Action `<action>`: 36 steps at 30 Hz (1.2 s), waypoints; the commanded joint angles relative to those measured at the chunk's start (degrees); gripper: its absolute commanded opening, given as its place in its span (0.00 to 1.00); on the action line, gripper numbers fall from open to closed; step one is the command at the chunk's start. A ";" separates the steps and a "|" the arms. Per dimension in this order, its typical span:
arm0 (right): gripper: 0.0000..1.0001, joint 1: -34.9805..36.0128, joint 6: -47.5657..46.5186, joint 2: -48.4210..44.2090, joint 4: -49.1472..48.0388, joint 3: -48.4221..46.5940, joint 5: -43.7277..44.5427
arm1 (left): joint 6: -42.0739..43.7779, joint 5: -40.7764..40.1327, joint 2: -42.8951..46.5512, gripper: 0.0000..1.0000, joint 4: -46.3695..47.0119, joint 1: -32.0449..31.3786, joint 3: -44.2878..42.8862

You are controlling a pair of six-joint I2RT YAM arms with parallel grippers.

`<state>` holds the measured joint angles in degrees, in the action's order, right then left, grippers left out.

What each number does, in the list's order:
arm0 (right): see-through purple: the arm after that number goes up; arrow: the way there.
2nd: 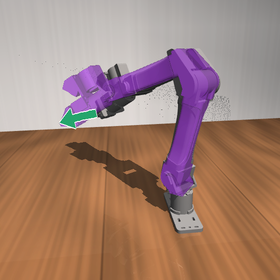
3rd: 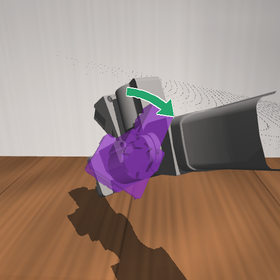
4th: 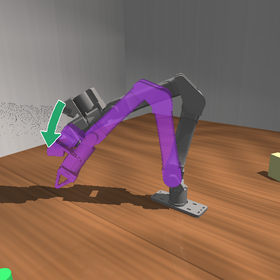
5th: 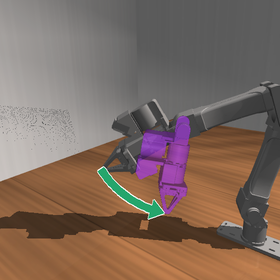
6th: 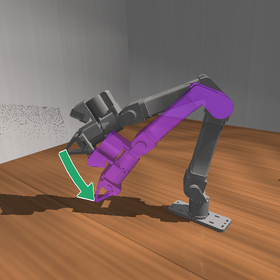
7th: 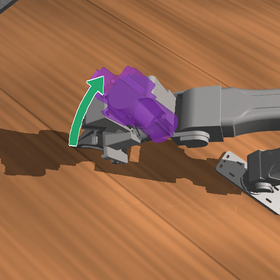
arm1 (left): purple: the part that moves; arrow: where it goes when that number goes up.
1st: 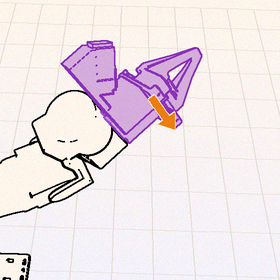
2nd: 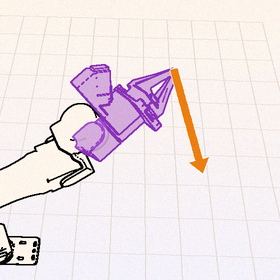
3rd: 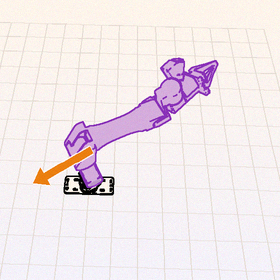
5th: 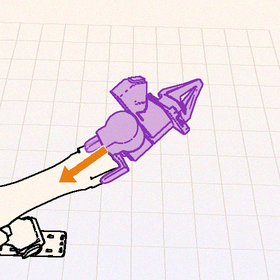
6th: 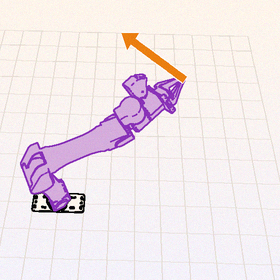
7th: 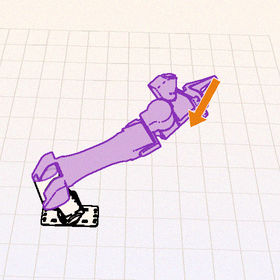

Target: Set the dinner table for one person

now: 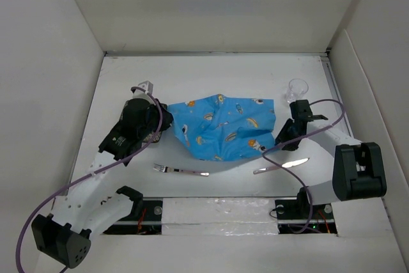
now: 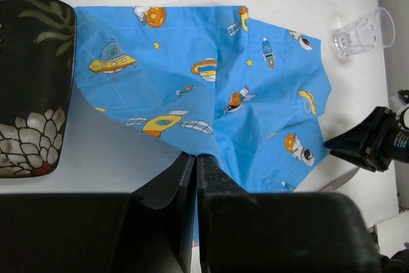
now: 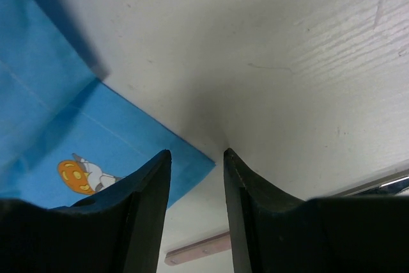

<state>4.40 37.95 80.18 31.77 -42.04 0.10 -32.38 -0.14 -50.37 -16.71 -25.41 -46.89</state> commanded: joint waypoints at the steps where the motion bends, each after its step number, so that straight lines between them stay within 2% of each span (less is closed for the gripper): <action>1: 0.43 -0.27 0.98 1.37 3.03 0.29 1.22 | 0.57 2.95 2.03 0.00 4.05 0.01 1.28; 10: 0.43 2.01 1.16 5.95 4.96 -1.73 -1.68 | -0.23 2.34 3.70 0.00 4.14 -1.13 3.74; 16: 0.37 5.35 1.24 8.67 9.45 -4.80 -0.89 | 0.04 0.76 4.84 0.00 4.32 -1.66 3.83; 21: 0.19 5.35 1.95 10.87 10.42 -6.21 -0.45 | 0.21 0.67 5.54 0.00 3.70 -1.66 3.74; 25: 0.09 6.49 3.35 7.28 11.21 -6.91 4.29 | 1.09 -2.22 5.55 0.00 3.00 -1.66 2.43; 29: 0.00 9.03 4.15 -5.34 14.80 -10.86 7.01 | 2.85 -3.99 3.18 0.00 3.09 -1.66 -4.23; 31: 0.00 9.83 3.53 -9.59 17.00 -14.80 8.95 | 4.33 -5.30 0.64 0.00 2.82 -1.66 -8.19; 34: 0.00 10.54 1.95 -16.18 21.66 -25.60 12.28 | 6.44 -7.76 -2.96 0.00 1.25 -1.66 -18.12; 36: 0.00 10.54 0.29 -20.48 24.11 -38.05 15.78 | 8.20 -10.21 -5.60 0.00 -0.68 -1.66 -28.90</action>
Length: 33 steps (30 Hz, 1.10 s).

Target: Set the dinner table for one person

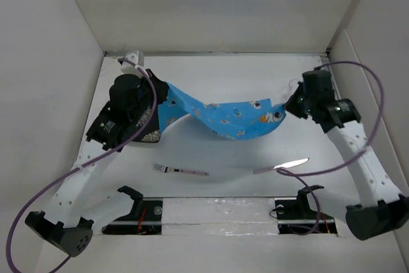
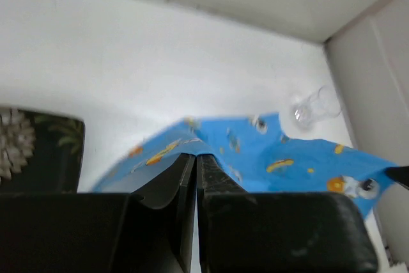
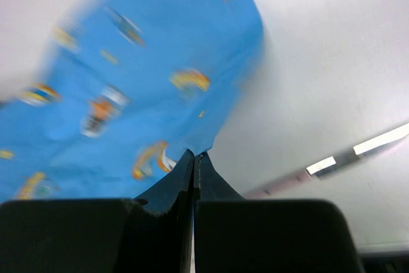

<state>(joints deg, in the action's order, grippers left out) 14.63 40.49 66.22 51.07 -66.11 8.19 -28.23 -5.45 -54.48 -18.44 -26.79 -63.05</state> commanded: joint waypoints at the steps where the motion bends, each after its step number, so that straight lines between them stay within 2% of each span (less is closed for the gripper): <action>1: 0.00 0.31 -2.26 -6.54 4.83 -14.05 7.72 | 4.06 -5.53 -2.38 0.00 1.03 -0.28 -12.80; 5: 0.00 0.31 -6.02 -6.45 6.33 -30.45 11.23 | 10.10 -11.49 -7.04 0.00 -0.11 0.24 -27.18; 6: 0.00 0.31 -6.56 -5.75 6.06 -35.10 11.76 | 10.82 -12.81 -8.09 0.00 -0.02 0.24 -28.61; 9: 0.00 -1.00 -8.50 -1.54 4.31 -39.35 10.63 | 11.70 -14.06 -11.34 0.00 0.94 1.64 -31.61; 16: 0.00 -7.16 -7.88 6.19 -8.87 -39.89 -0.62 | 7.85 -2.49 -19.94 0.00 4.11 10.78 -30.82; 17: 0.00 -9.16 -7.80 12.21 -10.53 -41.46 -4.11 | 7.40 -0.98 -23.53 0.00 3.50 12.44 -33.34; 19: 0.00 -9.18 -7.71 14.27 -11.07 -42.17 -5.63 | 6.62 0.52 -27.50 0.00 2.62 13.59 -34.67; 23: 0.00 -10.32 -7.18 24.03 -14.15 -48.22 -7.75 | 2.93 5.10 -36.91 0.00 1.74 16.32 -44.94; 26: 0.00 -11.64 -6.83 33.34 -12.24 -59.80 -11.96 | -0.67 11.77 -43.77 0.00 0.34 18.34 -53.89; 27: 0.00 -12.34 -6.83 35.97 -10.66 -68.54 -13.18 | -1.56 13.00 -45.35 0.00 0.16 18.35 -55.68; 28: 0.00 -12.87 -6.91 40.70 -9.07 -73.24 -13.89 | -2.52 15.62 -47.28 0.00 0.24 19.31 -57.69; 30: 0.00 -13.66 -6.91 44.16 -5.11 -81.25 -15.21 | -6.11 19.41 -48.00 0.00 1.73 21.50 -59.82; 31: 0.00 -14.28 -7.00 44.52 -4.49 -83.72 -15.65 | -6.92 22.73 -47.48 0.00 2.78 22.21 -59.04; 33: 0.00 -14.80 -8.23 41.82 -6.14 -79.12 -15.66 | -6.93 23.38 -45.03 0.00 5.33 22.83 -54.13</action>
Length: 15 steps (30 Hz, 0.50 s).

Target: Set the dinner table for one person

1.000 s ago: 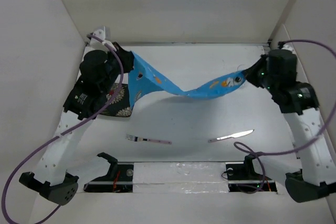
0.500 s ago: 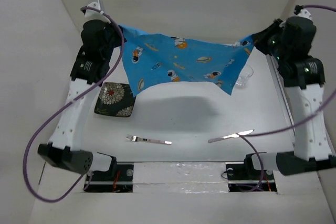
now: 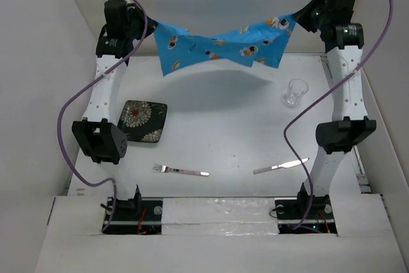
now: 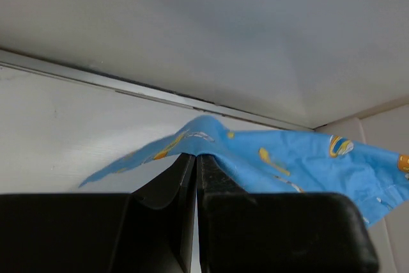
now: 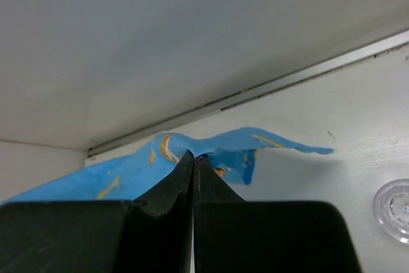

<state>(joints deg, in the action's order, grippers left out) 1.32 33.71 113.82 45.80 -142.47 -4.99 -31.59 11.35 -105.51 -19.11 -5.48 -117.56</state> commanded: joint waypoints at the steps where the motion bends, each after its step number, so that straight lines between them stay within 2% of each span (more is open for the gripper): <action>1: 0.00 -1.50 -1.81 -8.15 -2.72 8.33 -2.48 | -3.04 6.49 7.07 0.00 6.71 1.52 2.92; 3: 0.00 -2.20 -1.90 -16.32 -10.09 21.82 -4.31 | -2.33 7.10 11.00 0.00 11.10 1.52 14.07; 4: 0.00 -2.72 -1.81 -18.87 -12.12 34.33 -4.84 | -1.90 7.19 12.34 0.00 12.42 1.52 18.29; 5: 0.00 -2.73 -1.72 -22.64 -15.36 39.94 -5.28 | -1.72 7.19 13.48 0.00 15.13 1.52 26.68; 8: 0.00 -2.73 -2.51 -26.27 -19.34 57.93 -6.34 | -1.10 8.85 17.00 0.00 20.33 1.52 41.50; 11: 0.00 -2.73 -3.74 -27.95 -20.22 66.34 -6.52 | -0.23 11.84 18.06 0.00 23.84 1.52 51.94; 15: 0.00 -3.26 -4.89 -26.90 -18.47 74.77 -5.82 | 2.41 12.55 18.59 0.00 23.16 1.52 59.36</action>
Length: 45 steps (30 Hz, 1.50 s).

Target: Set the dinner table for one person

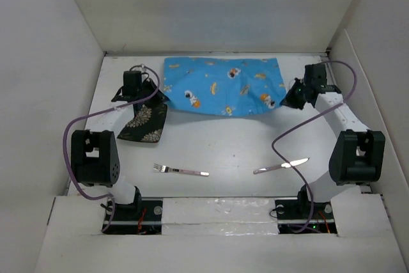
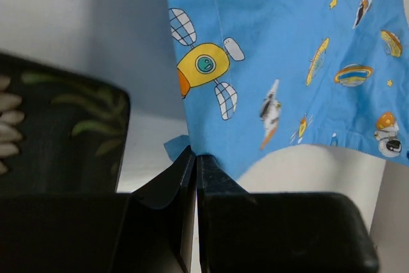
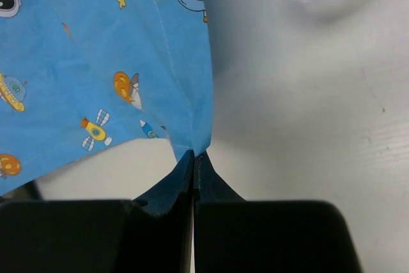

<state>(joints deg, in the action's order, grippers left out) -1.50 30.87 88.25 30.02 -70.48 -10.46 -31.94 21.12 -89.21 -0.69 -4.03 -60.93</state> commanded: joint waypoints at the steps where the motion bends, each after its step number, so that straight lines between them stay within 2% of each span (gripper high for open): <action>1: 0.00 -0.44 -2.13 -1.06 -2.60 3.85 -0.18 | 3.03 2.00 2.72 0.00 4.30 0.08 3.87; 7: 0.00 -0.44 -0.82 -3.17 -2.69 12.54 1.67 | 4.35 1.64 5.18 0.00 1.48 -2.65 11.52; 11: 0.00 -0.44 -0.55 -7.90 -1.46 16.58 3.60 | 3.55 0.77 8.70 0.00 0.87 -3.44 17.85; 15: 0.00 -2.36 -2.30 -13.51 1.61 20.98 4.92 | 6.71 -4.23 13.34 0.00 -7.11 -3.44 18.21; 21: 0.00 -2.90 -1.43 -19.68 3.90 26.00 3.08 | 8.04 -8.90 15.82 0.00 -14.07 -3.44 17.42; 29: 0.04 -3.42 1.12 -24.70 8.21 24.60 5.62 | 8.30 -8.03 17.84 0.00 -17.59 -3.44 18.21; 37: 0.08 -3.42 1.91 -23.91 8.30 26.09 4.39 | 7.34 -6.62 16.61 0.00 -20.23 -3.44 17.07; 38: 0.09 -3.42 2.00 -24.17 8.30 26.01 4.57 | 7.25 -6.71 16.70 0.02 -20.32 -3.44 16.89; 39: 0.12 -3.42 1.91 -24.61 8.30 25.83 4.66 | 7.25 -7.15 17.13 0.12 -20.40 -3.44 16.89; 40: 0.19 -3.42 1.65 -24.70 8.47 25.66 4.66 | 7.16 -7.50 17.49 0.18 -20.58 -3.44 16.72; 42: 0.26 -3.42 1.47 -24.70 9.09 24.43 4.66 | 7.07 -8.46 18.28 0.32 -21.02 -3.44 15.32; 43: 0.34 -3.42 1.12 -24.70 9.44 23.99 4.66 | 7.16 -8.56 18.54 0.34 -21.89 -3.44 14.53; 45: 0.41 -3.42 0.77 -25.14 9.88 22.41 4.39 | 7.42 -9.26 18.98 0.39 -22.77 -3.44 11.54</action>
<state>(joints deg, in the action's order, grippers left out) -4.56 32.42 64.75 39.00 -44.64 -6.24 -24.93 13.06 -73.21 -21.85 -7.73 -43.97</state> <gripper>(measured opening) 0.391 0.374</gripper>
